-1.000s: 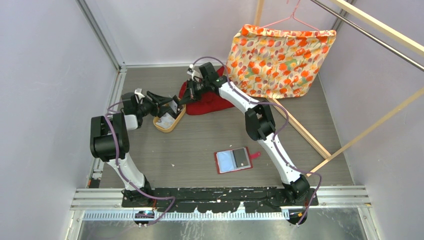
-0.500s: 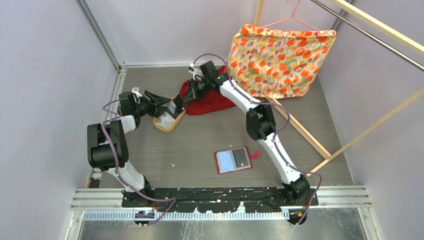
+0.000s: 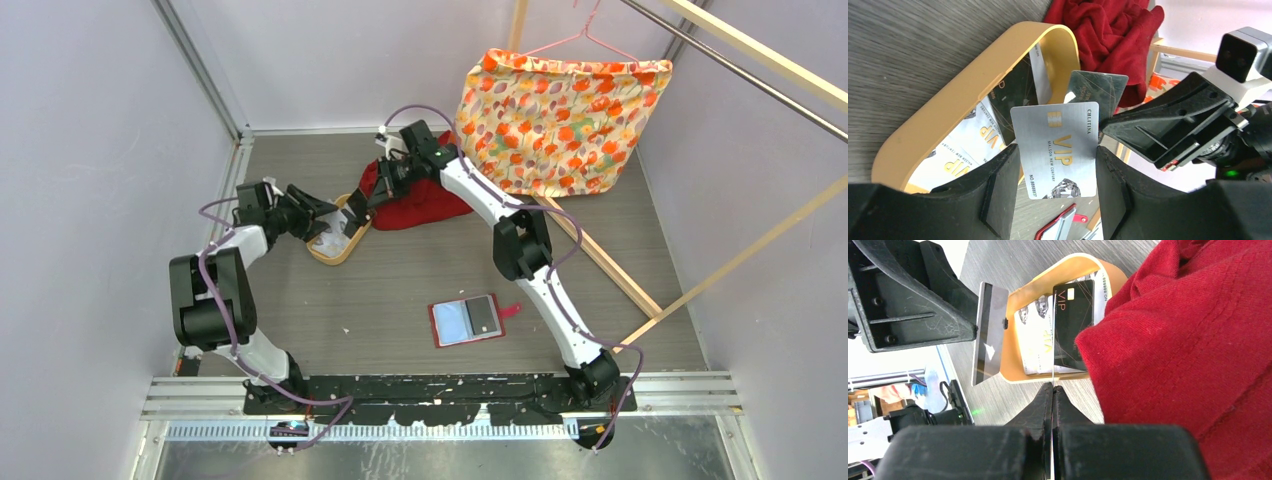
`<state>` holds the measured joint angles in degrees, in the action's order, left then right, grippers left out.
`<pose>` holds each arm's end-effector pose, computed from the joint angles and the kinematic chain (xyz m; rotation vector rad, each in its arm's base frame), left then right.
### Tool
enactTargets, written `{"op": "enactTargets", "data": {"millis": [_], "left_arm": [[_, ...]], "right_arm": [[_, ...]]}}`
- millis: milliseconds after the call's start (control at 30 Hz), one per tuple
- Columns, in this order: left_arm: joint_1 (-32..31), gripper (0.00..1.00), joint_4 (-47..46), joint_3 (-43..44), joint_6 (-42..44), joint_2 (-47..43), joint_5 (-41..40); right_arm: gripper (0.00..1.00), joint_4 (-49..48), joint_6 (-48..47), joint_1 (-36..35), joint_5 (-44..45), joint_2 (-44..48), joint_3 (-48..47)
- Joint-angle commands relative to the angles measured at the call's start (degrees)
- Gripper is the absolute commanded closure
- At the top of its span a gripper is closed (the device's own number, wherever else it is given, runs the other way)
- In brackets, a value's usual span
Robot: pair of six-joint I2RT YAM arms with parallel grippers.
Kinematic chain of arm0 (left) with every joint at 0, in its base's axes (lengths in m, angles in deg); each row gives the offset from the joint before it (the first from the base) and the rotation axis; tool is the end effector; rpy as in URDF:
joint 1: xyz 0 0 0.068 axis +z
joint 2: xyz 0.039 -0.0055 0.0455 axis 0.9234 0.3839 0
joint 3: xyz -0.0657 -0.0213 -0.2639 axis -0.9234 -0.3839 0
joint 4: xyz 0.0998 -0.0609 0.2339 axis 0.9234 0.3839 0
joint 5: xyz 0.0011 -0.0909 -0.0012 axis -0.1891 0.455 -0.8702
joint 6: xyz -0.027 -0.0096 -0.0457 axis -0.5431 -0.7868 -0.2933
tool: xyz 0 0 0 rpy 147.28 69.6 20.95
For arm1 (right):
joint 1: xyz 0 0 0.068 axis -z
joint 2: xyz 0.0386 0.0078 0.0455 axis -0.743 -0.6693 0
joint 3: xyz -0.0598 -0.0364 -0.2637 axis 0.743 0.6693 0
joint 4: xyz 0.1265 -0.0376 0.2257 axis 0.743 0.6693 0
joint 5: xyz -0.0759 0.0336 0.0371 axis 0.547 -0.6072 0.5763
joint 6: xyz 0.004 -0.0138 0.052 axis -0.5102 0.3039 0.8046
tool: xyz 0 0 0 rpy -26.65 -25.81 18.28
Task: Put the credit cards into the card holder
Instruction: Pick up the credit card from the storage box.
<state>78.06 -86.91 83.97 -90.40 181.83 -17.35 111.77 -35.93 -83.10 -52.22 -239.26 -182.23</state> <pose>0.3292 0.0404 0.1847 -0.9616 2.1549 -1.1084 0.4580 0.3512 0.1962 -0.7005 2.3697 1.3190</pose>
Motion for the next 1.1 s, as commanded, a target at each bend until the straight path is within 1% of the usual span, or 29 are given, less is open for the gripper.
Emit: {"op": "enactTargets", "data": {"millis": [0,200,433,600,867,900,967,1067], "left_arm": [[0.44,0.94,6.38,3.37,3.22,-2.0,-2.71],[-0.08,0.94,12.46,6.44,5.19,-1.41,-5.66],[-3.65,0.93,25.85,14.47,11.89,-1.02,-15.11],[-5.55,0.87,31.05,18.65,14.16,1.45,-17.23],[-6.15,0.79,34.19,21.69,15.01,4.93,-16.85],[-6.19,0.75,34.51,21.96,15.01,5.37,-16.84],[-6.24,0.64,35.14,22.44,15.22,5.77,-16.99],[-6.33,0.57,36.02,22.66,15.69,5.15,-17.85]], "right_arm": [[0.99,0.41,-1.64,0.07,-1.19,6.51,-1.39],[0.99,0.84,-2.36,0.2,-2.5,9.41,0.85],[0.99,0.92,-3.49,0.55,-3.85,15.14,7.03],[0.99,-0.11,-4.0,1.1,-4.64,20.38,13.36],[0.99,-1.67,-5.25,1.27,-5.57,29.6,23.97],[0.99,-1.87,-5.31,1.27,-5.71,30.65,25.22],[0.99,-1.68,-5.87,1.28,-6.07,32.49,27.22],[0.99,-0.36,-7.28,1.27,-6.7,34.97,29.54]]}}
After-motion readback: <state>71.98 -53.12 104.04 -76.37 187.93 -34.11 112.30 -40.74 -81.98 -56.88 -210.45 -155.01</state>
